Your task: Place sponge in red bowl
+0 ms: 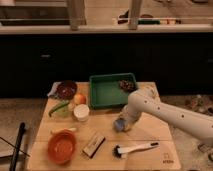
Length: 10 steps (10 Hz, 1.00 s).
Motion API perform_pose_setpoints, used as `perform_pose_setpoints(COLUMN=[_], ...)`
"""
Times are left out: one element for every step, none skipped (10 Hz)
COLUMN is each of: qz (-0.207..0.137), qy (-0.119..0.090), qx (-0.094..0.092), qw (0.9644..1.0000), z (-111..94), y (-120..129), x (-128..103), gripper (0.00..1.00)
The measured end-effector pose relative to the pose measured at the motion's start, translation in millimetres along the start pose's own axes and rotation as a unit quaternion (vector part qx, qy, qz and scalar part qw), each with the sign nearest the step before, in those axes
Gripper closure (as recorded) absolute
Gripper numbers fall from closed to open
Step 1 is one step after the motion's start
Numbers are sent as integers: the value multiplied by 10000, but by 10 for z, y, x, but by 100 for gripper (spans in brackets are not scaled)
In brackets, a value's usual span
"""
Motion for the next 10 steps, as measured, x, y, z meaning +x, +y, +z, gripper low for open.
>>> perform_pose_setpoints(qz=[-49,-84,-139,-188,-214,-260,-276,-280,-283,-288], qy=[71,97,136,170,186,227,245,248,234,237], qx=[55,89,153,205,231,259,269,271,266,247], qw=[9999,9999,9997,9995,9993,9991,9990,9989,9990,9990], z=[-173,-238,-318,-376,-408,-452,-469,-479,-491,-498], y=[-9,-11,-4,-1,0,-7,-11,-10,-11,-4], x=[-36,-59,-90,-119,-140,-186,-208,-215,-225,-227], gripper=[100,100,100,100,100,100,100,100,100,100])
